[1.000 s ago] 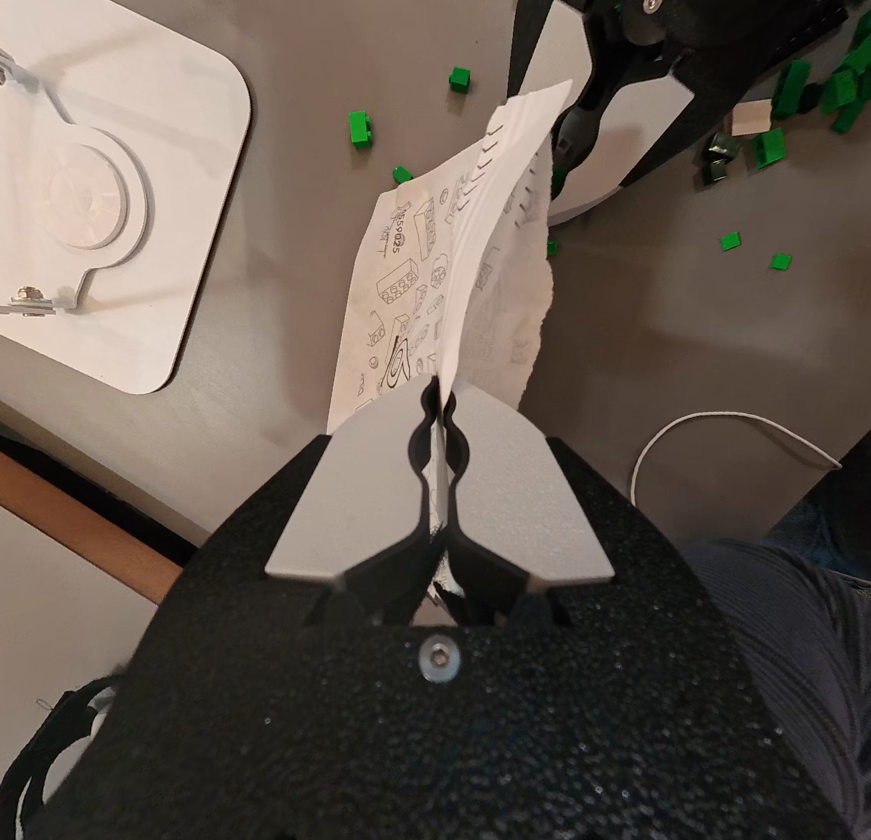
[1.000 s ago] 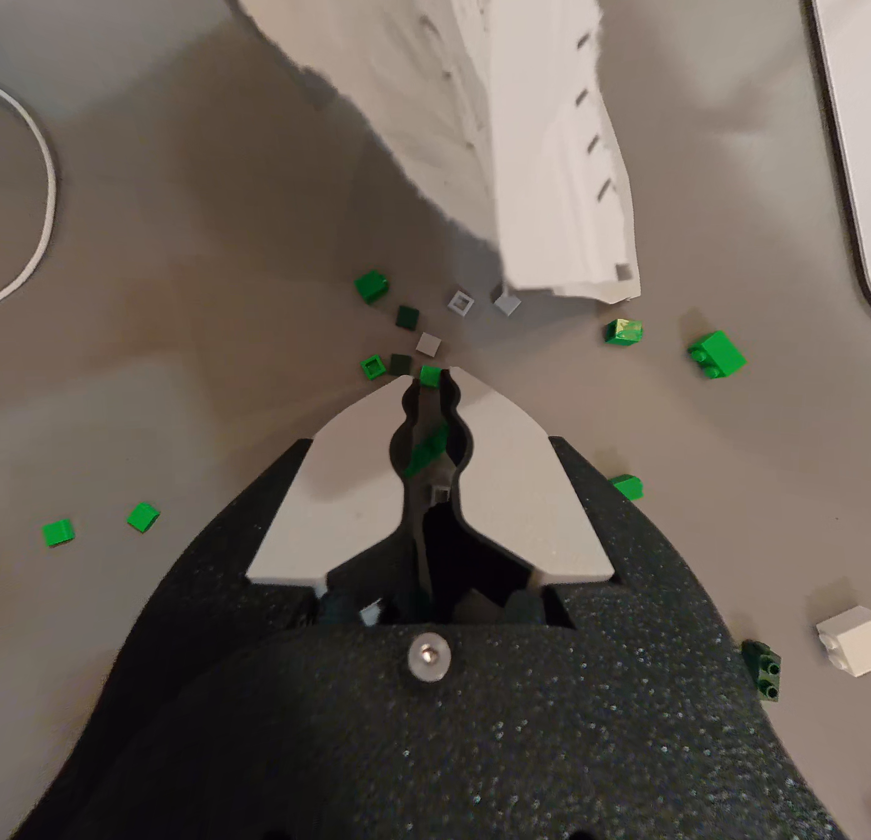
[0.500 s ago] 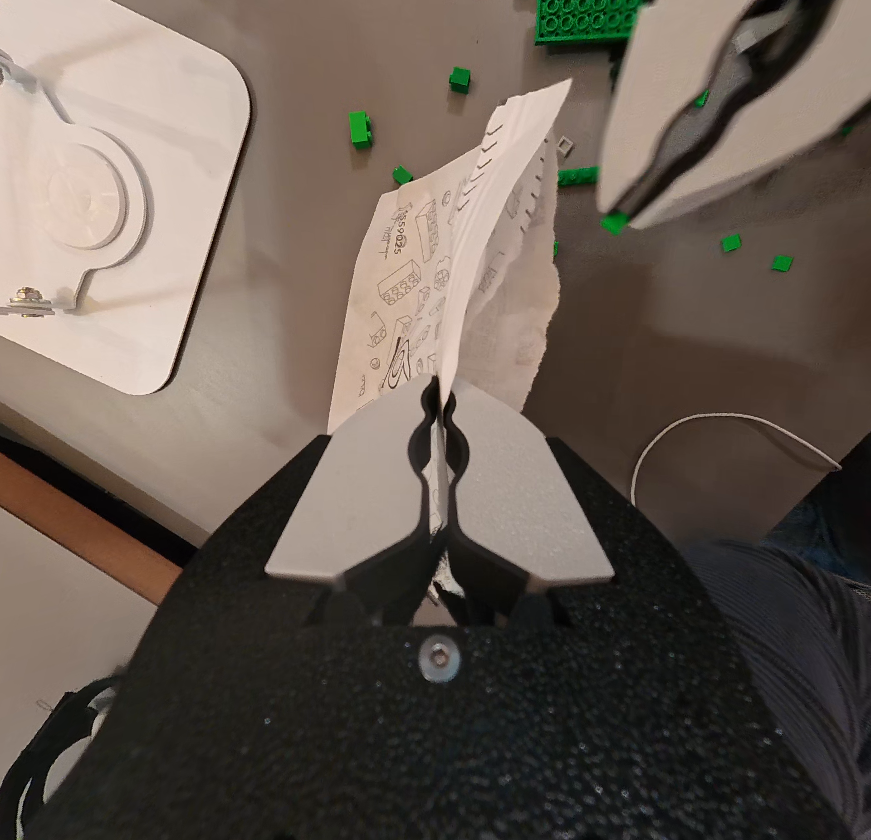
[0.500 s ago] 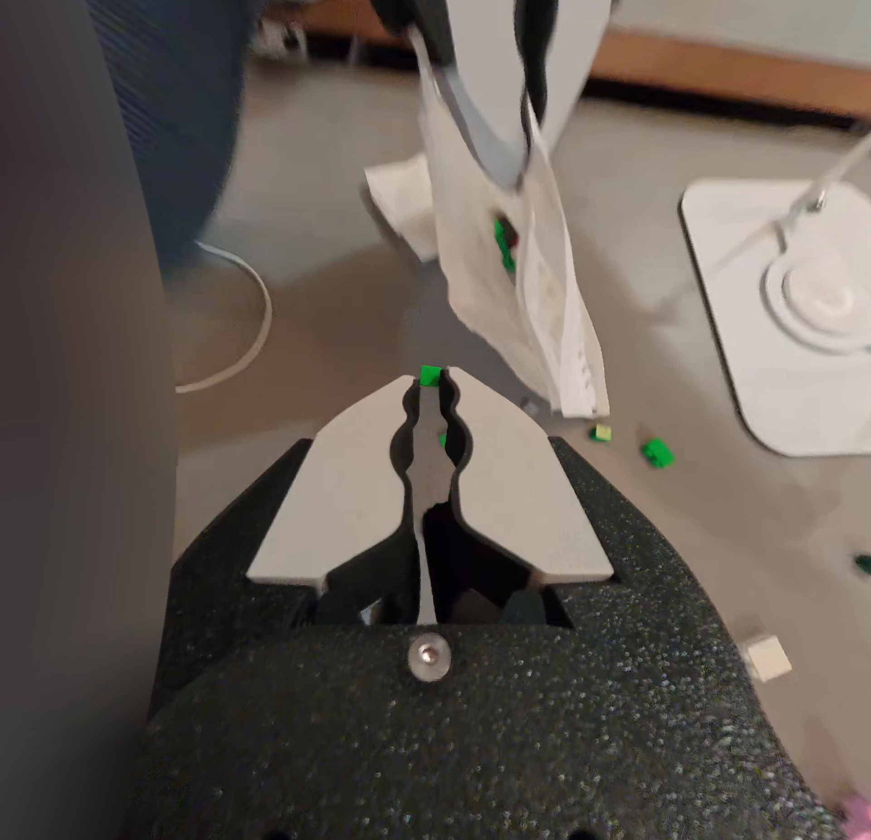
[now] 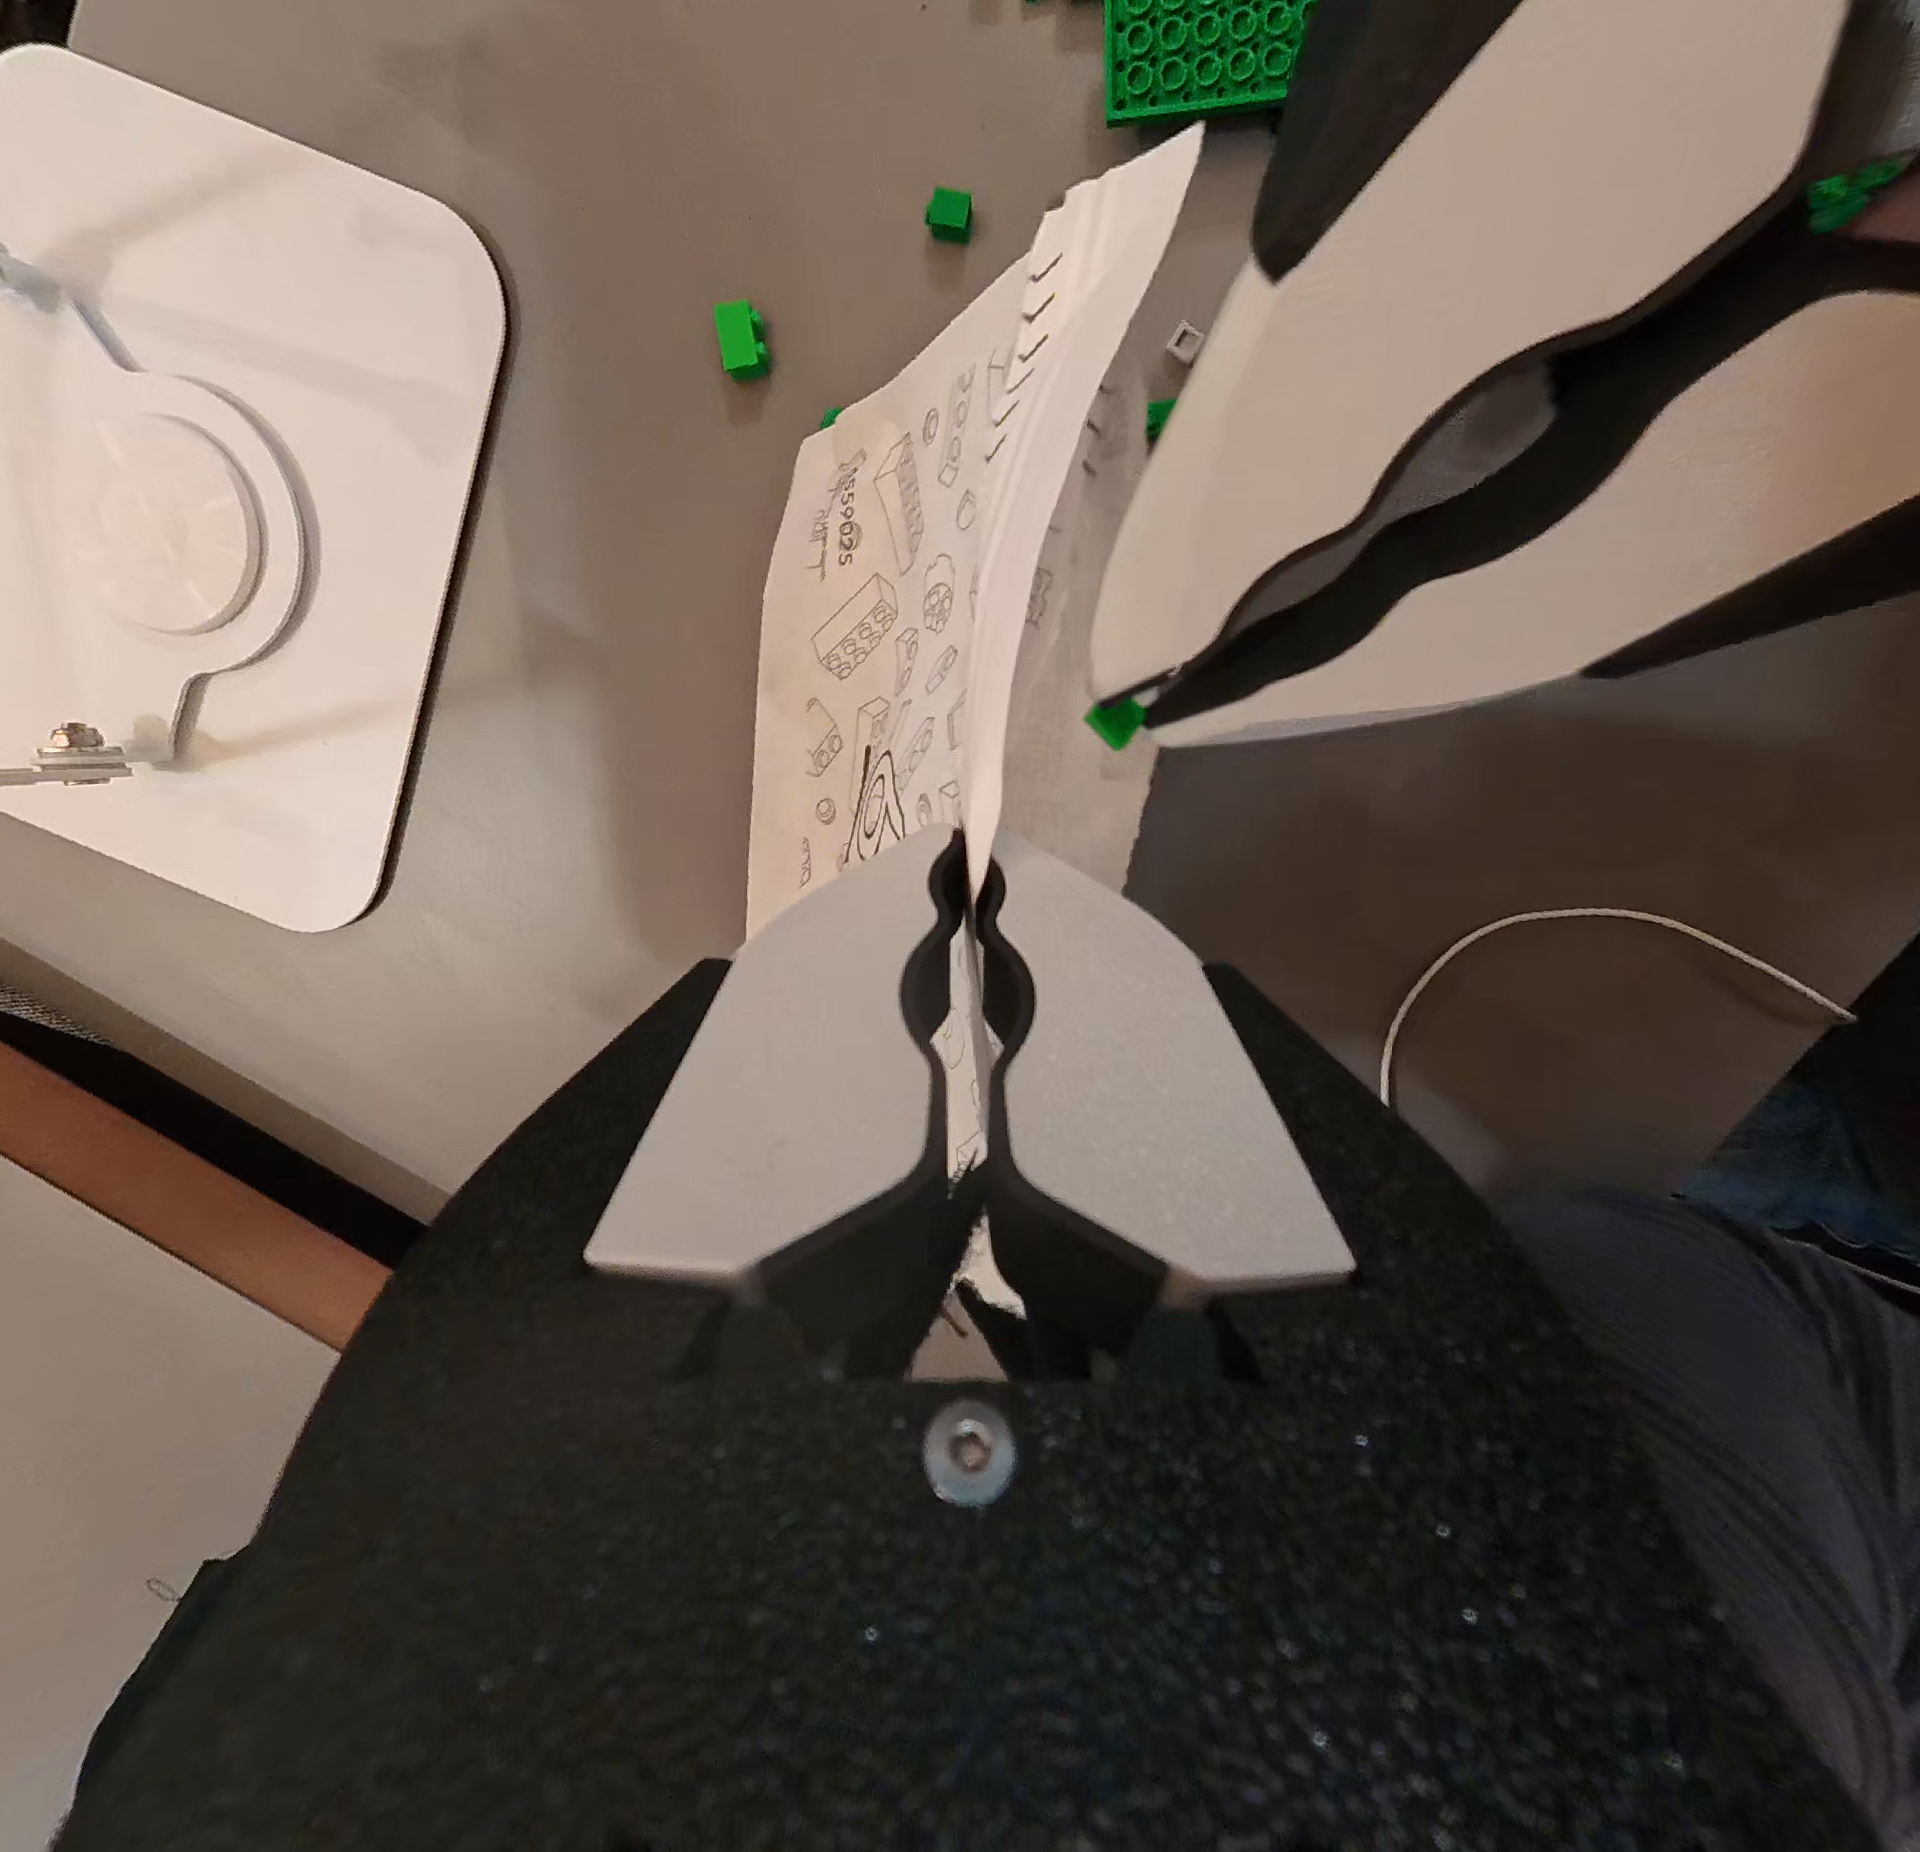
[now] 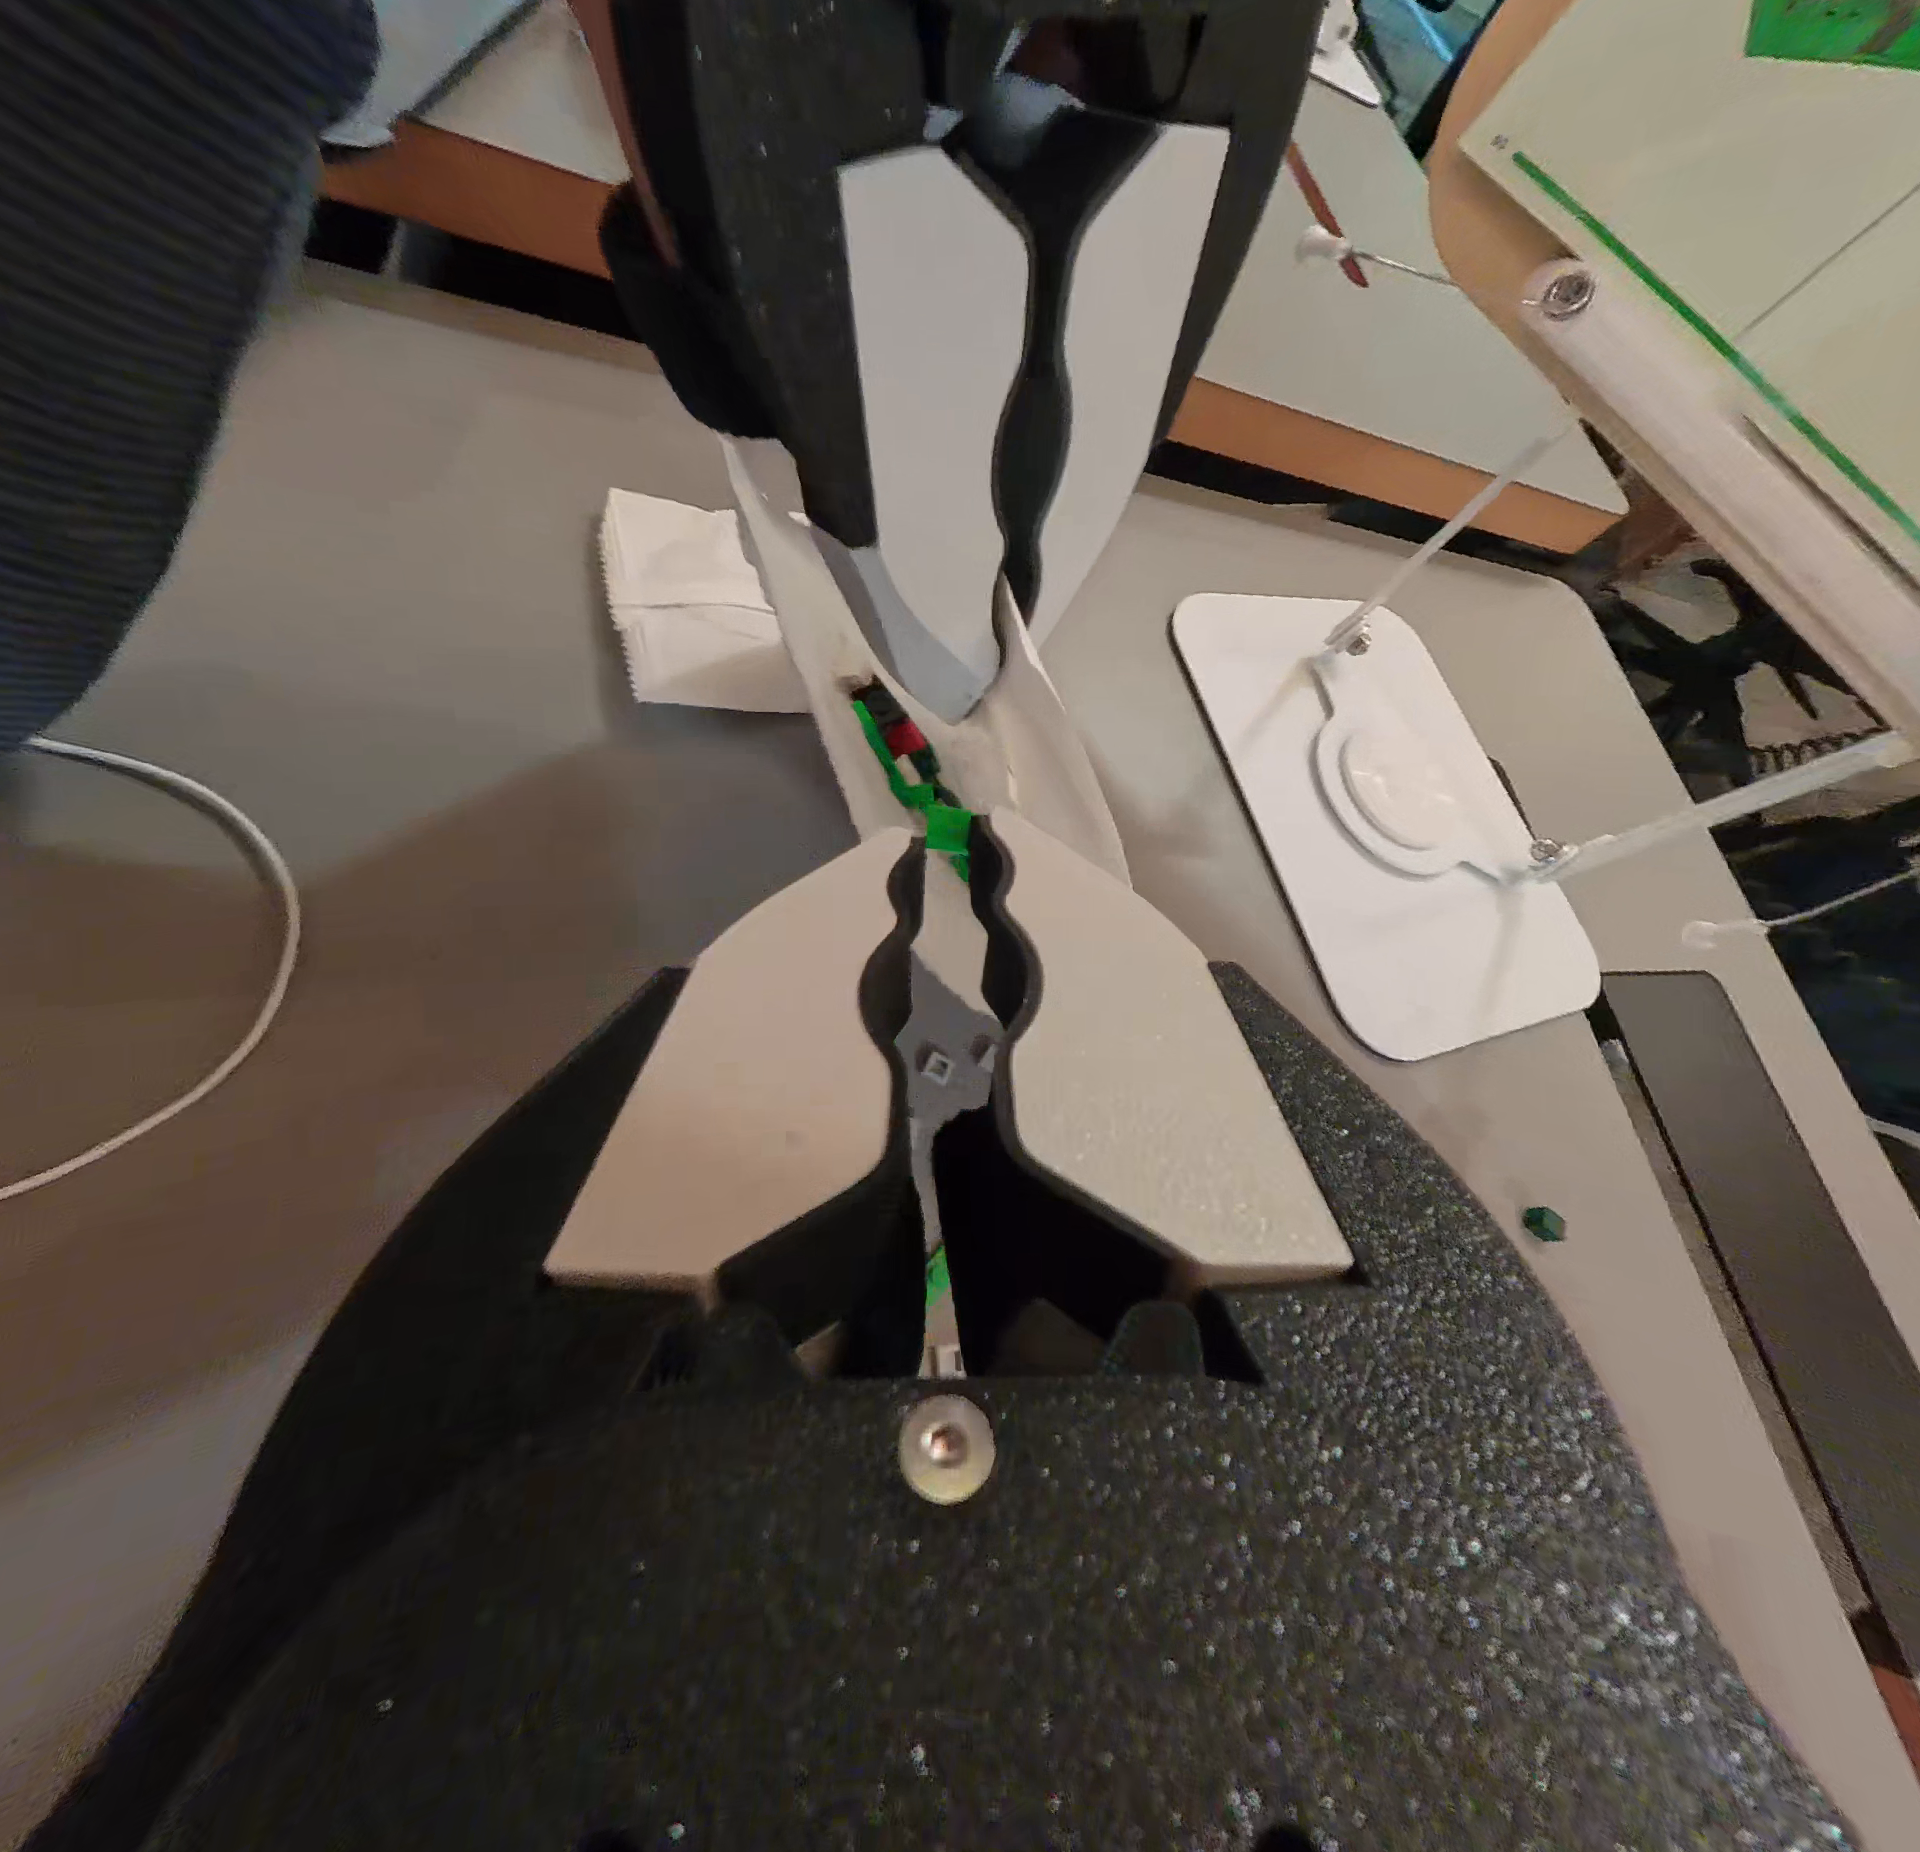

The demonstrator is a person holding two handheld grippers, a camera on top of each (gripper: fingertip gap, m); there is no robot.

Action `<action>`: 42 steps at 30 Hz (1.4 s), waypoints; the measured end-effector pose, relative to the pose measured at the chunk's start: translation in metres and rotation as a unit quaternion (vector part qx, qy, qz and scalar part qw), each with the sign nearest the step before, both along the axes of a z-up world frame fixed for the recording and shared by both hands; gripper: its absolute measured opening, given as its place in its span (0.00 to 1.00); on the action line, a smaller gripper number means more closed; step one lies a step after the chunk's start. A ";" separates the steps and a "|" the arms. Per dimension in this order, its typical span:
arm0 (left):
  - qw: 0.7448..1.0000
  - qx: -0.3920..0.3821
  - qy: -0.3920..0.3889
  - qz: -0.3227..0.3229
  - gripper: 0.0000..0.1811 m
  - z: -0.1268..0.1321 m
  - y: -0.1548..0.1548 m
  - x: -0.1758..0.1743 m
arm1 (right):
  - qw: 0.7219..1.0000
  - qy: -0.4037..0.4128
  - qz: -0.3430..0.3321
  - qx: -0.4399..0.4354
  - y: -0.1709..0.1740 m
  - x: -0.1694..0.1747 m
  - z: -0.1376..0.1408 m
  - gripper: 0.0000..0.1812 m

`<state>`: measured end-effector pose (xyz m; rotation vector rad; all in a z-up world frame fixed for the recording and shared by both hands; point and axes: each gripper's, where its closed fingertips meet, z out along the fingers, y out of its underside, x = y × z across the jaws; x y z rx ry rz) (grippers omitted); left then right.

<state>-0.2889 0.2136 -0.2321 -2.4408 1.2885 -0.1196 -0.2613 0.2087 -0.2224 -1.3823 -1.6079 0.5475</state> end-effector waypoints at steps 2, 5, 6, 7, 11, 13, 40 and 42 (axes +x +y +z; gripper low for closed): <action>1.000 0.001 0.000 0.000 0.00 0.000 0.000 0.000 | 1.000 -0.005 0.000 -0.002 0.001 0.000 -0.004 0.08; 1.000 0.001 -0.001 0.000 0.00 0.000 0.000 0.000 | 1.000 -0.010 -0.001 -0.008 0.002 0.000 -0.008 0.08; 1.000 0.000 -0.001 0.000 0.00 0.000 0.000 0.000 | 1.000 -0.012 -0.001 -0.007 0.003 0.000 -0.009 0.08; 1.000 0.000 -0.001 0.000 0.00 0.000 0.000 0.000 | 1.000 -0.013 -0.002 -0.006 0.003 0.000 -0.009 0.08; 1.000 0.000 0.000 -0.004 0.00 0.000 -0.001 0.002 | 1.000 -0.018 -0.015 0.015 0.010 0.003 -0.009 0.08; 1.000 0.001 0.001 -0.006 0.00 0.001 -0.001 0.003 | 0.999 -0.021 -0.020 0.026 0.012 0.004 -0.009 0.09; 1.000 0.008 0.004 0.007 0.00 0.002 0.001 -0.004 | 0.950 -0.268 0.077 -0.142 0.000 0.060 -0.112 0.06; 1.000 0.007 0.002 0.008 0.00 0.002 0.001 -0.004 | 0.951 -0.263 0.071 -0.148 0.002 0.059 -0.112 0.07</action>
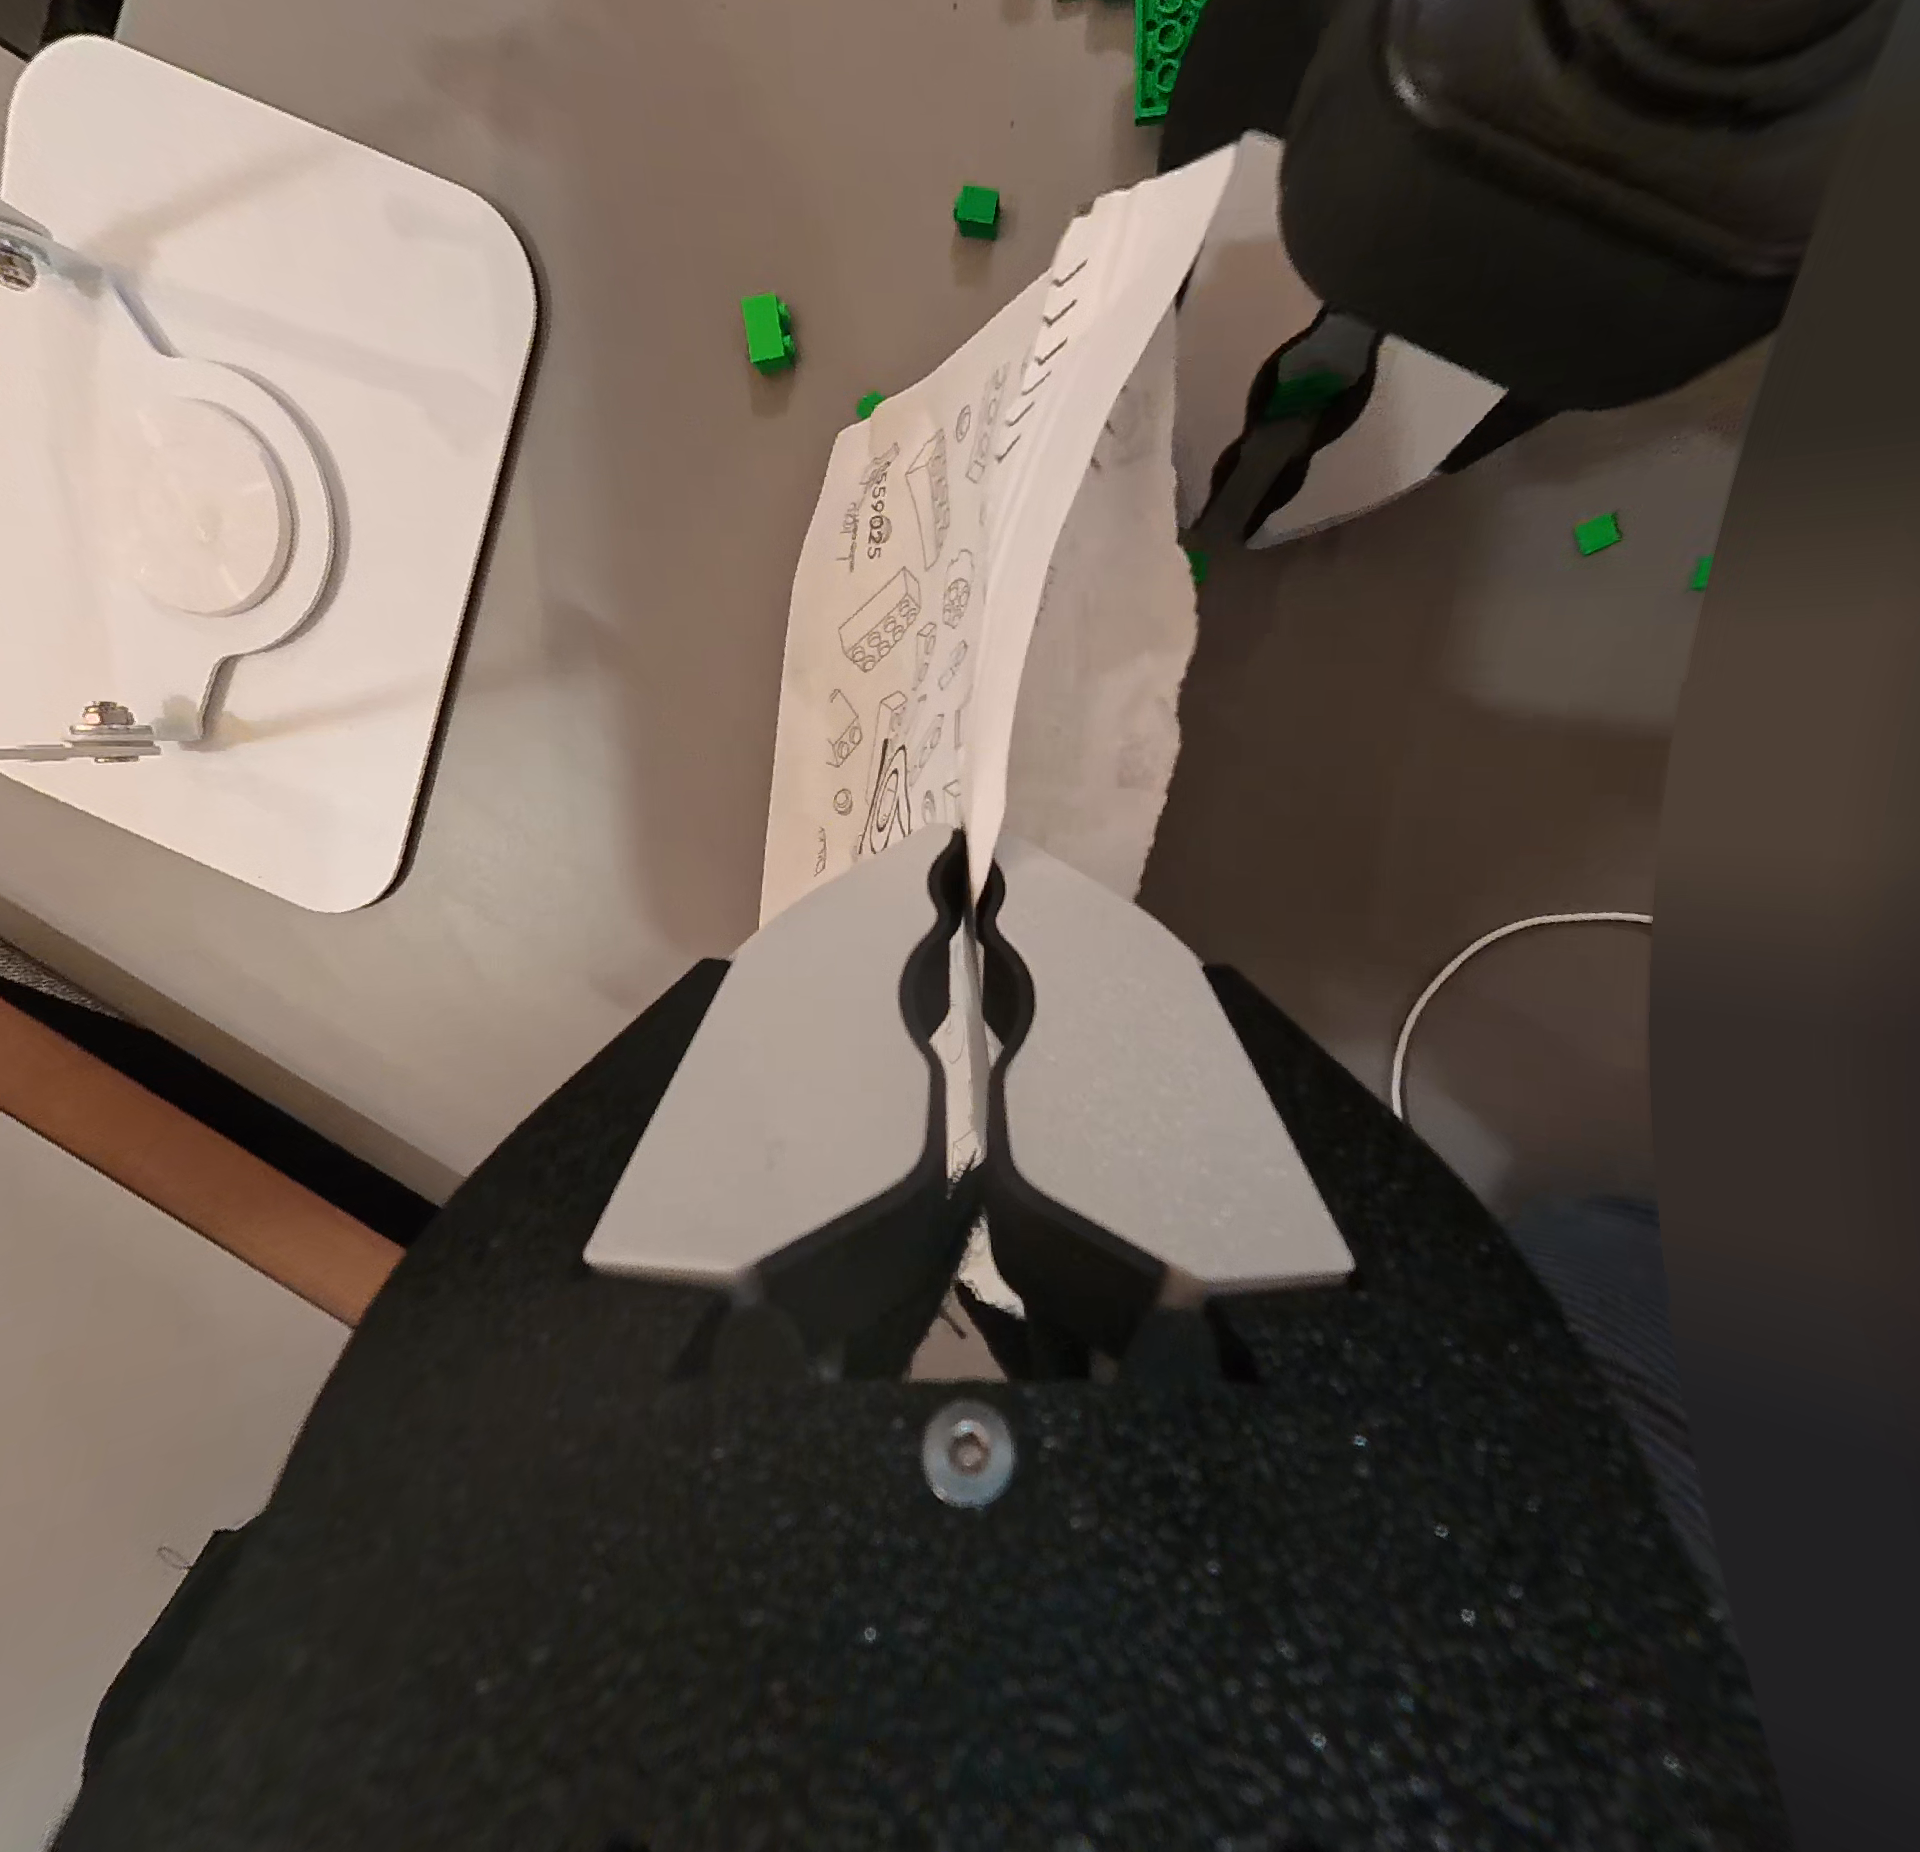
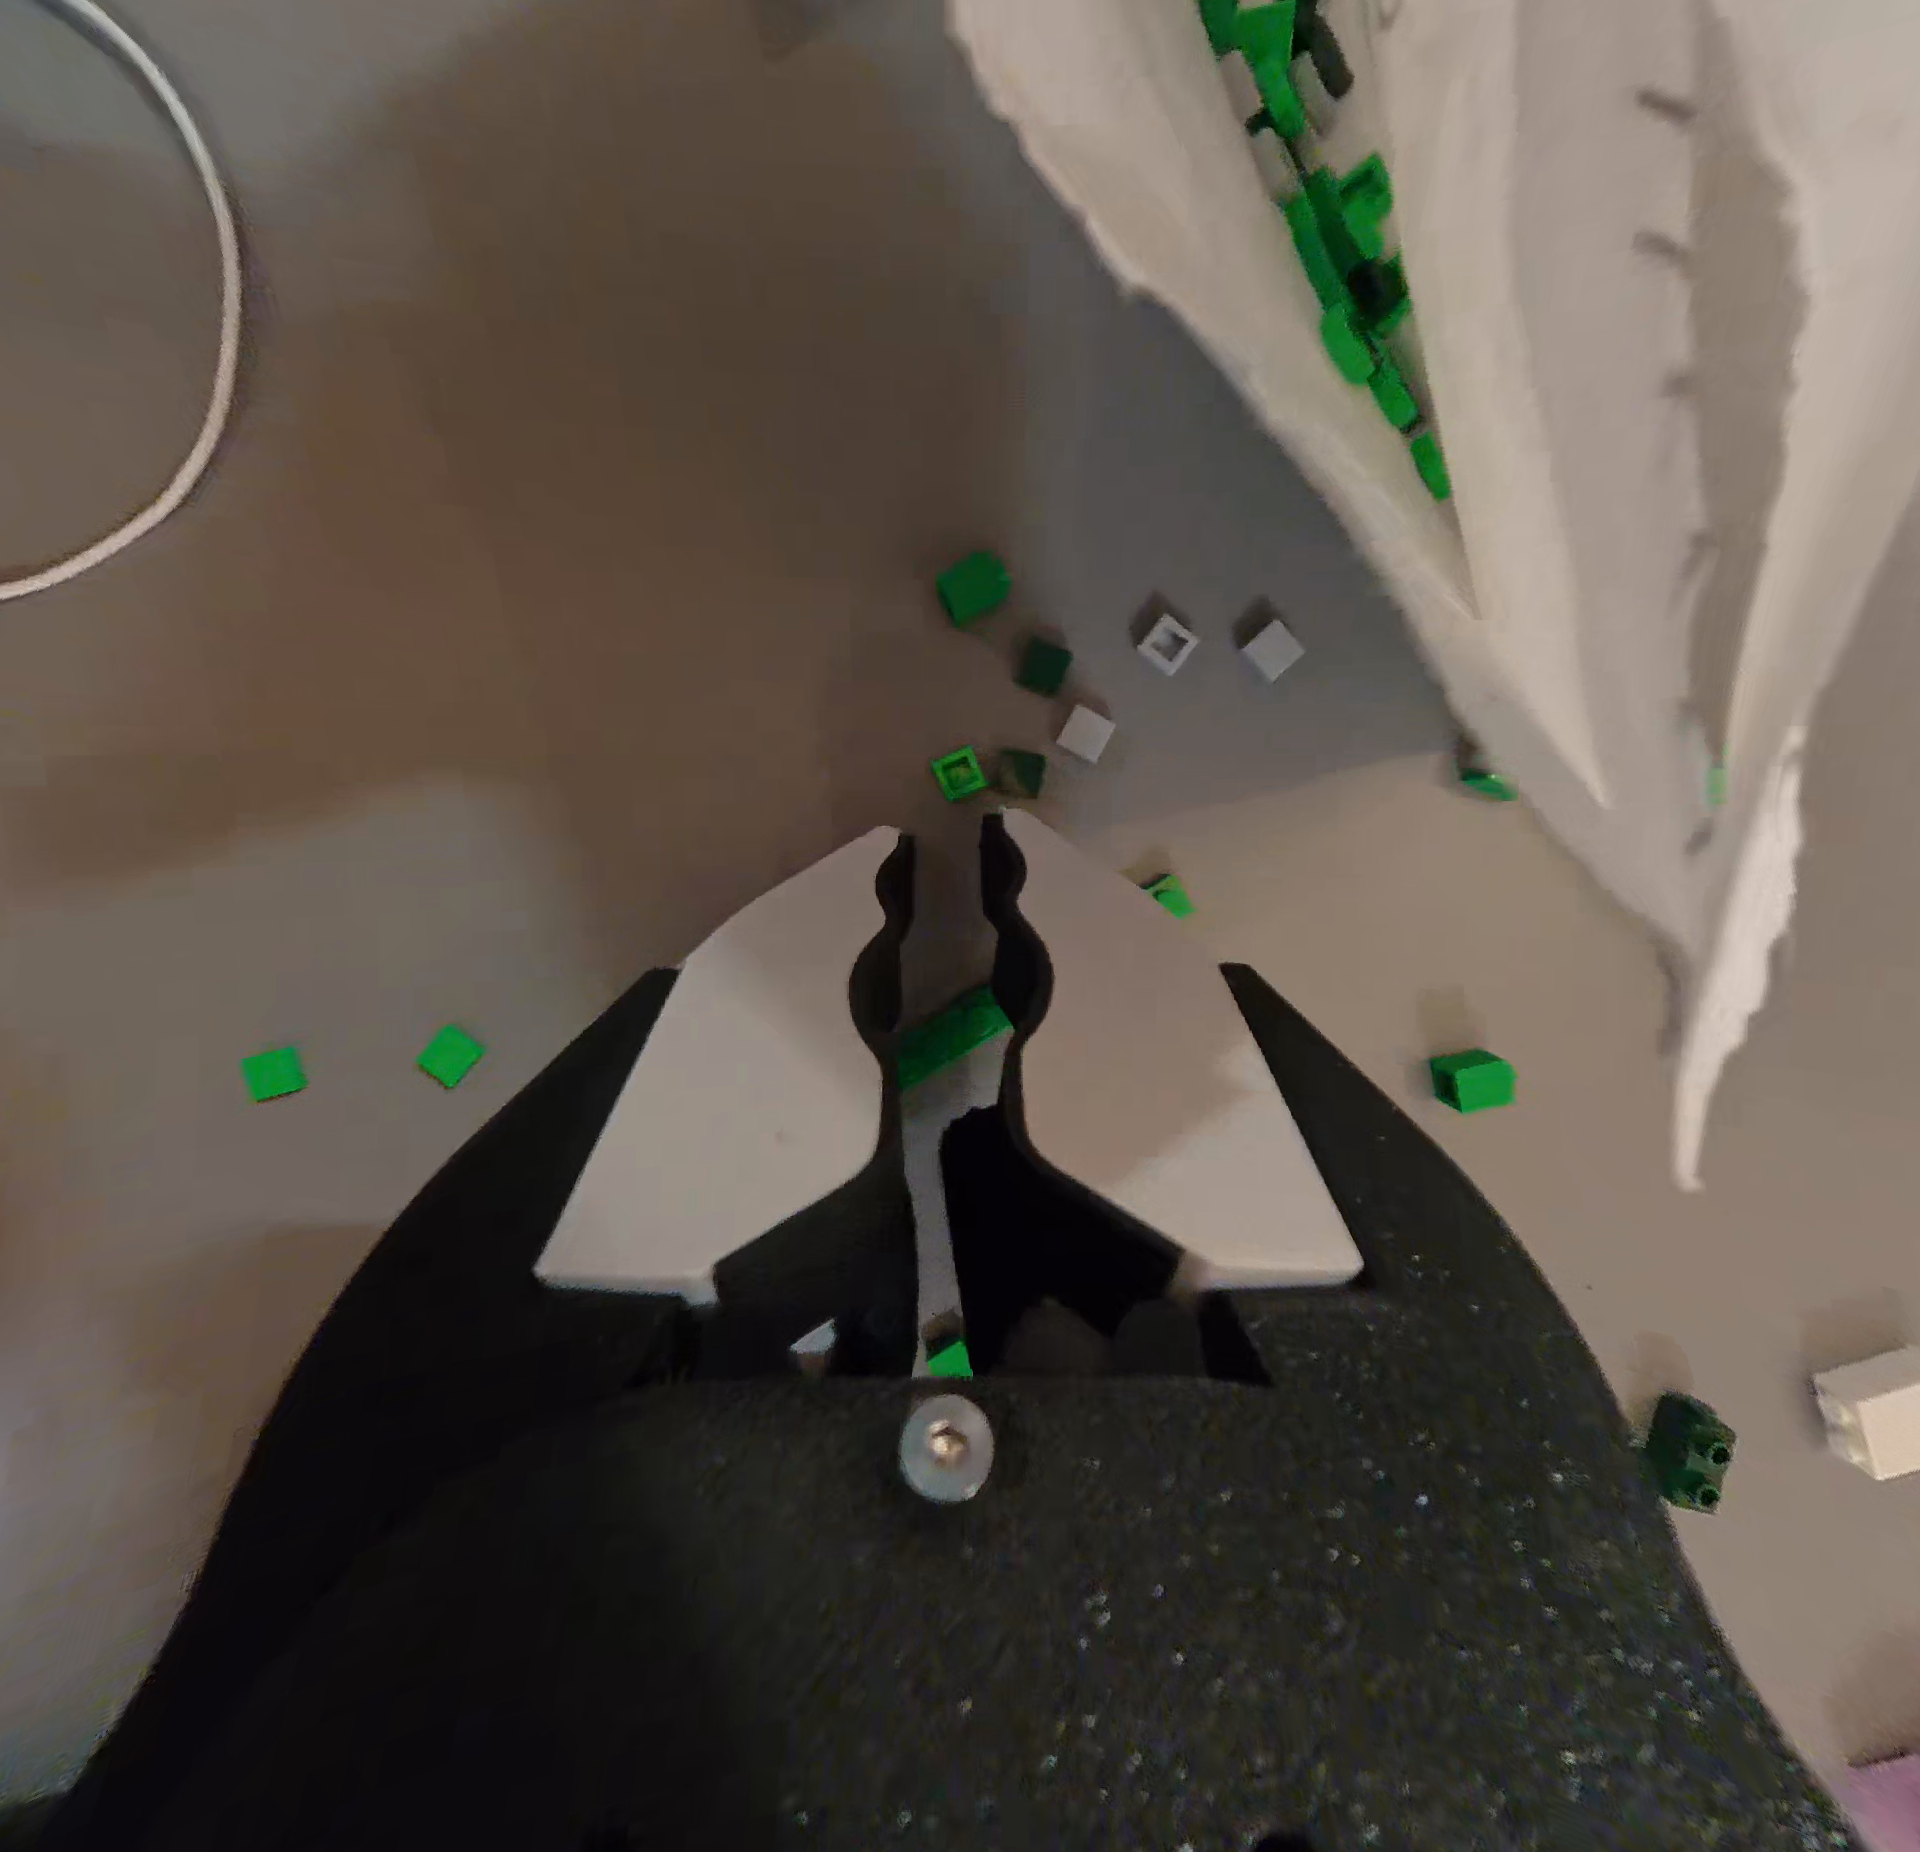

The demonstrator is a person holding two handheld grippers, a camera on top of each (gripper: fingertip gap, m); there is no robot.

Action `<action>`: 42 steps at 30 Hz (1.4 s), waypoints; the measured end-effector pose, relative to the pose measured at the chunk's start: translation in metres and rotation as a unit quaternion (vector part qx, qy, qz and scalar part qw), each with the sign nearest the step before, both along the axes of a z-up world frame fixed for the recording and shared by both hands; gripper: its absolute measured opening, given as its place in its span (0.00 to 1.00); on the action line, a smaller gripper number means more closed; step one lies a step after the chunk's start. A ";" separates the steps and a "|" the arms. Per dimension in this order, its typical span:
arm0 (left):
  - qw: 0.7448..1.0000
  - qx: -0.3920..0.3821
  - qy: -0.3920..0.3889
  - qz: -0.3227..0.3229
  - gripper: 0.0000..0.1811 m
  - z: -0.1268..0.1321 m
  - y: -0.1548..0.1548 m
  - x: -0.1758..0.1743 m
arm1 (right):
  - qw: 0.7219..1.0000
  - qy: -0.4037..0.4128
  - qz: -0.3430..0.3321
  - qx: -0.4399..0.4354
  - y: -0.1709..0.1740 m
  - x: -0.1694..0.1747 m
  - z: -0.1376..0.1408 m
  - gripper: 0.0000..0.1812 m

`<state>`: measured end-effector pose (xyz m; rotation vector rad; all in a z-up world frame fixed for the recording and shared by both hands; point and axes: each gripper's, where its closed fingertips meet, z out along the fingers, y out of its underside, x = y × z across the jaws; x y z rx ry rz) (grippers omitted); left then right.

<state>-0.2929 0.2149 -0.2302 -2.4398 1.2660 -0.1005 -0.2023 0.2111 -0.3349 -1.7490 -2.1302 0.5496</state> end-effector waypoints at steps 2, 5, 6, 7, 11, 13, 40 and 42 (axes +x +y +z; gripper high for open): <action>1.000 0.000 -0.001 0.001 0.00 0.000 0.000 -0.001 | 1.000 0.009 -0.004 -0.006 0.000 -0.003 0.000 0.08; 1.000 0.001 -0.002 0.002 0.00 0.000 0.000 -0.001 | 1.000 0.021 -0.009 -0.007 0.002 -0.007 0.000 0.09; 1.000 0.001 -0.002 0.002 0.00 0.000 0.000 -0.001 | 1.000 0.024 -0.009 -0.008 0.001 -0.009 0.000 0.09; 1.000 0.001 -0.002 0.001 0.00 0.000 0.000 -0.001 | 1.000 0.027 -0.008 -0.010 0.001 -0.010 0.000 0.09; 1.000 -0.001 0.000 0.000 0.00 0.000 0.000 0.000 | 0.999 0.031 -0.003 -0.017 -0.002 -0.012 0.000 0.07; 1.000 -0.002 0.001 -0.002 0.00 0.000 0.000 0.001 | 0.999 0.033 0.000 -0.014 -0.002 -0.013 0.000 0.05; 1.000 -0.003 0.007 -0.026 0.00 0.000 -0.003 0.014 | 0.943 0.273 -0.034 0.187 -0.002 -0.059 0.110 0.10; 1.000 -0.004 0.006 -0.028 0.00 -0.001 -0.003 0.015 | 0.941 0.273 -0.036 0.196 -0.001 -0.059 0.111 0.10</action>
